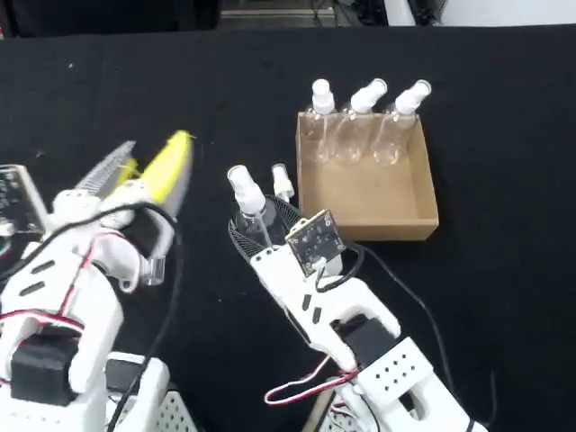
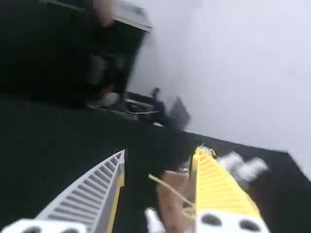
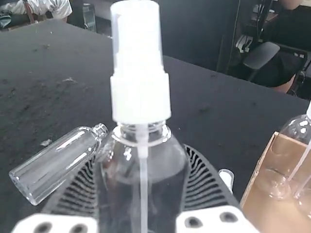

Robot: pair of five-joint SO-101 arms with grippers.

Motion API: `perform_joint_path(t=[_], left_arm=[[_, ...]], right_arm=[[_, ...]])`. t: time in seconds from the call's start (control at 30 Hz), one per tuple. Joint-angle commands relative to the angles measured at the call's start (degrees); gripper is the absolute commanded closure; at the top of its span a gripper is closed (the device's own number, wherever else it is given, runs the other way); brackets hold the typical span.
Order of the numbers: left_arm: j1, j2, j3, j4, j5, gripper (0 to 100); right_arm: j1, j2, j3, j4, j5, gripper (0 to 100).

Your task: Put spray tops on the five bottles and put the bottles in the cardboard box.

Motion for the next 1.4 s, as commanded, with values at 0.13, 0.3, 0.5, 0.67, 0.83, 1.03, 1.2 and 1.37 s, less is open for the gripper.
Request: perform_joint_path(t=[0.13, 0.3, 0.5, 0.67, 0.83, 1.03, 1.2, 1.37], left_arm=[[-16.1, 0.0, 13.8, -0.1, 0.2, 78], [-16.1, 0.0, 20.5, -0.1, 0.2, 78], [-16.1, 0.0, 27.6, -5.3, 0.5, 79], [-16.0, 0.0, 36.4, -13.2, 0.6, 79], [-16.0, 0.0, 39.0, -15.8, 0.6, 79], [-16.0, 0.0, 39.2, -15.6, 0.6, 79], [-16.0, 0.0, 39.3, -15.6, 0.6, 79], [-16.0, 0.0, 39.9, -15.8, 0.6, 79]], right_arm=[[10.4, -1.5, -6.4, -1.6, -3.5, 98.8], [21.6, -1.5, -9.0, -1.6, -16.4, 98.8], [26.2, -0.8, -9.3, -8.6, -15.6, 98.7], [26.2, -0.8, -4.0, -20.1, -9.0, 98.7], [26.2, -0.7, -0.6, -25.0, -6.0, 98.7], [26.2, 4.9, -4.4, -25.1, -6.0, 98.7], [26.0, 20.6, -12.9, -25.1, -6.5, 98.7], [22.1, 30.5, -14.7, -25.2, -6.0, 98.6]])
